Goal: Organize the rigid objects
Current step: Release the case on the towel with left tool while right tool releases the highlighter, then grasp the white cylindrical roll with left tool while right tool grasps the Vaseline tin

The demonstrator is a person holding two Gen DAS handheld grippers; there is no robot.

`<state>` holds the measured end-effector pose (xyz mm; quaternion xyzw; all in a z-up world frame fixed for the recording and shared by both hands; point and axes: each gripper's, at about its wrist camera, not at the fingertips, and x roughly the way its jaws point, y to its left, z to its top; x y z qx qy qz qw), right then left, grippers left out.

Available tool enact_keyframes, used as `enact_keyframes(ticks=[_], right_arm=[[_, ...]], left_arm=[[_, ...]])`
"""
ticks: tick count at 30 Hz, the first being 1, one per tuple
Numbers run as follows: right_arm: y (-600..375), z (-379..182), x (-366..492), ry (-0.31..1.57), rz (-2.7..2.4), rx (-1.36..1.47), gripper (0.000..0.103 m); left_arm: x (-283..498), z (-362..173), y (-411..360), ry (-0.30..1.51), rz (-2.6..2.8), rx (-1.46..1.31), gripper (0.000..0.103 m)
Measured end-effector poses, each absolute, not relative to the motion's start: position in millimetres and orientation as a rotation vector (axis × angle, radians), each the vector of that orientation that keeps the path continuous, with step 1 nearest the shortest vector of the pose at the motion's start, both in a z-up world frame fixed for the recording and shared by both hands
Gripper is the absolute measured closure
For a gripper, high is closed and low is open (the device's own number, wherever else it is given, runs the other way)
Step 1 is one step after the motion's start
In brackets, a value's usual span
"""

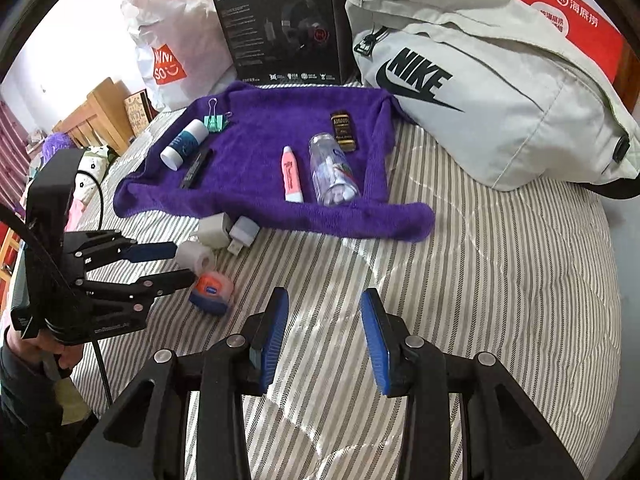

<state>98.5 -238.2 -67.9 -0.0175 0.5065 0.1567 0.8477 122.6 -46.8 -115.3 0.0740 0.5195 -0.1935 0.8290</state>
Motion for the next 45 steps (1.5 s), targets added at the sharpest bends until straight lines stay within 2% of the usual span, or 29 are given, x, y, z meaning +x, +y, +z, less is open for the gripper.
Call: enact_keyframes(ticks=[16, 19, 26, 38, 45], right_arm=[[-226, -84, 102, 1.108, 0.390, -0.055, 0.065], [-228, -88, 101, 1.114, 0.395, -0.049, 0.065], [-235, -95, 97, 1.126, 0.395, -0.038, 0.065], [-228, -101, 93, 1.142, 0.410, -0.042, 0.065], [-207, -104, 90, 1.140, 0.509, -0.041, 0.065]], left_arm=[[141, -121, -56, 1.187, -0.274, 0.009, 0.062], [136, -121, -53, 1.171, -0.303, 0.002, 0.069], [116, -117, -25, 1.156, -0.312, 0.004, 0.069], [121, -121, -41, 1.144, -0.353, 0.080, 0.071], [113, -118, -15, 1.136, -0.280, 0.073, 0.072]])
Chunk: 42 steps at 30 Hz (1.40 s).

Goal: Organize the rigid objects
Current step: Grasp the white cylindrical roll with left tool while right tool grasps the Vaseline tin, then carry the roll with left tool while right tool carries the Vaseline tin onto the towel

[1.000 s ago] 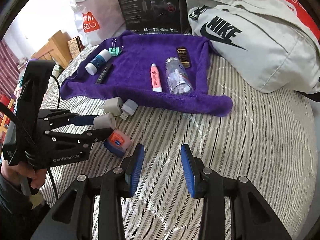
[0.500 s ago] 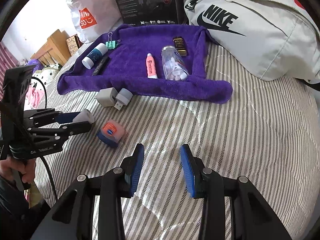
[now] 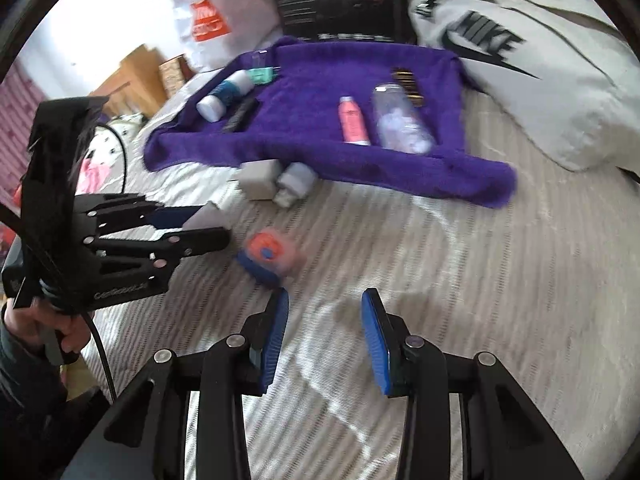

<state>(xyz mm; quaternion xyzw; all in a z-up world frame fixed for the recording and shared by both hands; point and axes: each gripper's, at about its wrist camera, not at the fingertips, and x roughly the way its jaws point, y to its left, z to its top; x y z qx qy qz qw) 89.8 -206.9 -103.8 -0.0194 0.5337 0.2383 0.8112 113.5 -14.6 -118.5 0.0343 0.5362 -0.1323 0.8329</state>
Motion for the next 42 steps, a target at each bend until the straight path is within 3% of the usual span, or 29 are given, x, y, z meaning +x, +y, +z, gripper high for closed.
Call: enact_keyframes(ticks=[5, 8, 18, 19, 21, 33, 42], right_arm=[[-182, -113, 94, 1.150, 0.560, -0.057, 0.064], [-167, -119, 94, 1.152, 0.578, -0.107, 0.057], [-148, -129, 115, 1.107, 0.545, -0.177, 0.057], [-146, -129, 117, 1.107, 0.543, -0.174, 0.057], [-145, -129, 119, 1.120, 0.528, -0.171, 0.067], [-128, -132, 106, 1.067, 0.458, -0.291, 0.066], [-138, -129, 108, 1.120, 0.466, -0.201, 0.067]], left_arm=[[105, -116, 18, 1.143, -0.239, 0.024, 0.072], [102, -119, 32, 1.152, -0.229, -0.020, 0.072], [99, -119, 40, 1.150, -0.235, -0.061, 0.072], [99, -119, 41, 1.149, -0.235, -0.063, 0.072], [98, -119, 41, 1.143, -0.233, -0.061, 0.072], [96, -118, 36, 1.112, -0.194, -0.051, 0.072], [87, -112, 48, 1.071, -0.239, -0.127, 0.074]])
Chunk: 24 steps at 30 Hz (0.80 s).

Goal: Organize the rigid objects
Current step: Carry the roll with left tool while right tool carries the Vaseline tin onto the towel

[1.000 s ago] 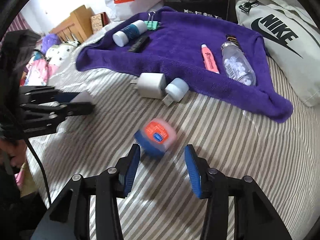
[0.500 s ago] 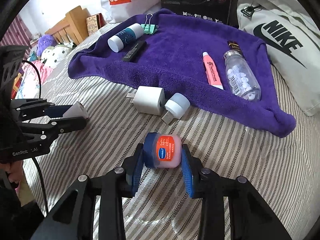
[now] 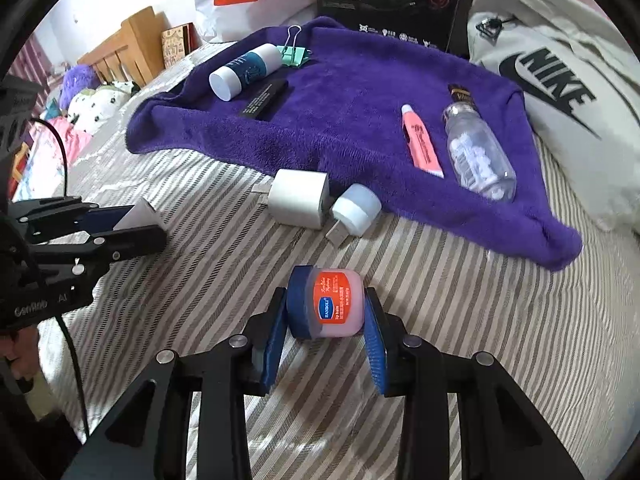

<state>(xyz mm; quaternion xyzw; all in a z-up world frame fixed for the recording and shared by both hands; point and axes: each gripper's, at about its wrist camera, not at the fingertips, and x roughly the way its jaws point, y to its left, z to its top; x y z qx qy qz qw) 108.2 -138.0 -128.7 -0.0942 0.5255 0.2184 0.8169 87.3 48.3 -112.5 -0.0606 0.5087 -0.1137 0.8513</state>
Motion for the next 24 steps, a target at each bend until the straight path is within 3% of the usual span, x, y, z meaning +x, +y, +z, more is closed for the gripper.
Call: enact_keyframes(ticks=[24], right_arm=[[-176, -109, 116, 1.128, 0.495, -0.068, 0.067]], left_arm=[[127, -83, 65, 1.037, -0.220, -0.170, 0.074]])
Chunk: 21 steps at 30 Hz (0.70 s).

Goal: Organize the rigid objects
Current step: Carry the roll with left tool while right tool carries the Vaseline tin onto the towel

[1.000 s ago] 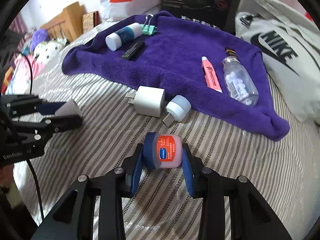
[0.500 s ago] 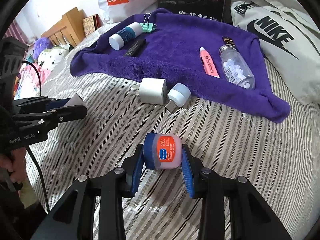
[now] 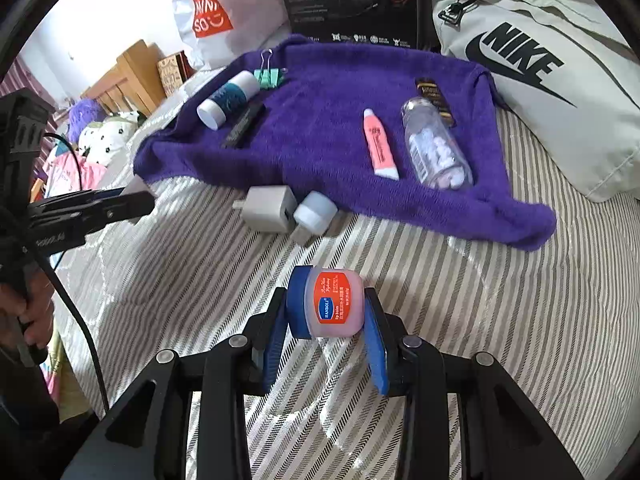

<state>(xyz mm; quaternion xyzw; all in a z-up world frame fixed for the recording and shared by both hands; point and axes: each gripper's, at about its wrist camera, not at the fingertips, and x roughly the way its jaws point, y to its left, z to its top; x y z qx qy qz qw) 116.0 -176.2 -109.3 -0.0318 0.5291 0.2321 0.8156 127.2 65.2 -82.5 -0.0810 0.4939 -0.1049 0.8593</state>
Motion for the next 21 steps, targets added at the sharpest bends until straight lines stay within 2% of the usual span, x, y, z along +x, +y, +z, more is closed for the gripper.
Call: enact_keyframes(ticks=[10, 21], right_arm=[[-174, -77, 142, 1.064, 0.517, -0.081, 0.067], [-177, -72, 173, 1.048, 0.509, -0.065, 0.067]], left_arm=[[176, -77, 81, 1.029, -0.182, -0.173, 0.074], [214, -104, 96, 1.098, -0.126, -0.175, 0.074]])
